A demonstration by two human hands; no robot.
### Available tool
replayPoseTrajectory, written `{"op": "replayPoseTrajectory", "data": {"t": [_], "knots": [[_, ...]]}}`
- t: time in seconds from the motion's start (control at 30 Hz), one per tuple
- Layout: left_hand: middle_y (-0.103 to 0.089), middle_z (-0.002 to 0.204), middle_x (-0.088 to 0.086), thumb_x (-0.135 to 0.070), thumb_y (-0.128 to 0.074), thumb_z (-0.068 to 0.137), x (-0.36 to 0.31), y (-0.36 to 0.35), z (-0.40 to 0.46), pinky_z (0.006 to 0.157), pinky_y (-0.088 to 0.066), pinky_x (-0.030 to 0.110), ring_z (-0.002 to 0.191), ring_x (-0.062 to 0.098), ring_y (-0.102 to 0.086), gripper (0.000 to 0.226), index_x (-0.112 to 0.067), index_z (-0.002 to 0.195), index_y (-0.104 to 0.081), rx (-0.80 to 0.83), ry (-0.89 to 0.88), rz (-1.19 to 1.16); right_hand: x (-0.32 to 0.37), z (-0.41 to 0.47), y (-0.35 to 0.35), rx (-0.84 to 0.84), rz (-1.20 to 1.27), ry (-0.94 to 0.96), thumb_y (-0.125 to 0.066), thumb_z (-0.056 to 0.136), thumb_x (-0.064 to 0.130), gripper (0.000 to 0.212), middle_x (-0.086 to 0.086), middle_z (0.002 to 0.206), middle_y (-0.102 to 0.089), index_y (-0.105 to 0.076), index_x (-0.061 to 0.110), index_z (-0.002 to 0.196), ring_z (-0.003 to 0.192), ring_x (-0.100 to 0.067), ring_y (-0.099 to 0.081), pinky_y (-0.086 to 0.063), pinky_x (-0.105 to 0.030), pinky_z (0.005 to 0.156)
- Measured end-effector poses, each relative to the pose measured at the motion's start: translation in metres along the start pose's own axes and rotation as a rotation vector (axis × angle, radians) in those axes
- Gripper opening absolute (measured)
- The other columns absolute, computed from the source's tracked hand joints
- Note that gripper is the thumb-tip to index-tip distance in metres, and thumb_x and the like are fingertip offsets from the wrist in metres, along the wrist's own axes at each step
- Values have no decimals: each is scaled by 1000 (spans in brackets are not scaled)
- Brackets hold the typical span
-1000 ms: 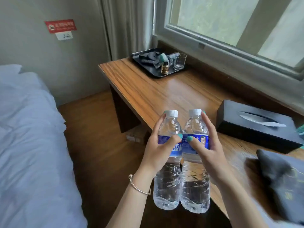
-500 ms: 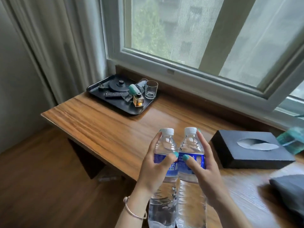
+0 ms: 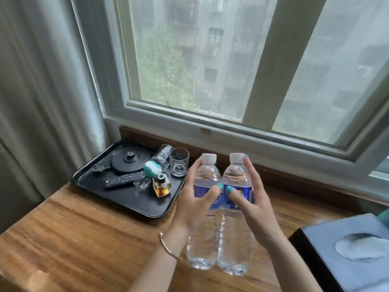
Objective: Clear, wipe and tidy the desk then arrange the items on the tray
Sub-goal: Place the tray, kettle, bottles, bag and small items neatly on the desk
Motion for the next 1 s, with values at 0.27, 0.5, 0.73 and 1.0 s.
{"op": "replayPoseTrajectory", "data": {"t": [0.27,0.5,0.73,1.0], "knots": [[-46,134,-29,-59,-72,73,14,-23,125,96,-45,17,121,-7,-48,73,-60,132,-30,215,-3,20,-14,92,27,-292,-185,78,-83,72,23,94,2,131,-60,-30,53,144,116,-12,-62,-55,-26,90],[-64,118,-5,-33,-84,66,43,-34,168,97,-50,31,111,9,-62,71,-18,127,-51,280,-49,48,-44,108,56,-481,-387,17,-93,56,13,73,1,111,-69,-55,29,117,96,-5,-68,-54,-18,79],[-59,118,-11,-36,-83,64,53,-42,166,85,-44,11,106,-3,-59,72,-31,123,-44,364,-42,47,-58,101,67,-492,-439,-75,-92,57,32,87,5,120,-64,-49,25,133,109,-9,-62,-53,-32,92],[-59,107,-17,-51,-73,75,53,-38,161,72,-46,15,96,-3,-59,53,-33,117,-47,479,91,492,-73,87,60,-374,-555,-360,-81,77,35,101,28,127,-53,-14,37,153,118,9,-51,-41,-10,87]]}}
Point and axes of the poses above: each hand's wrist, its own z-axis towards the middle knuckle, its own y-axis out of the back of the hand, x = y × z, the point moved 6 cm from there along z, towards the middle knuckle
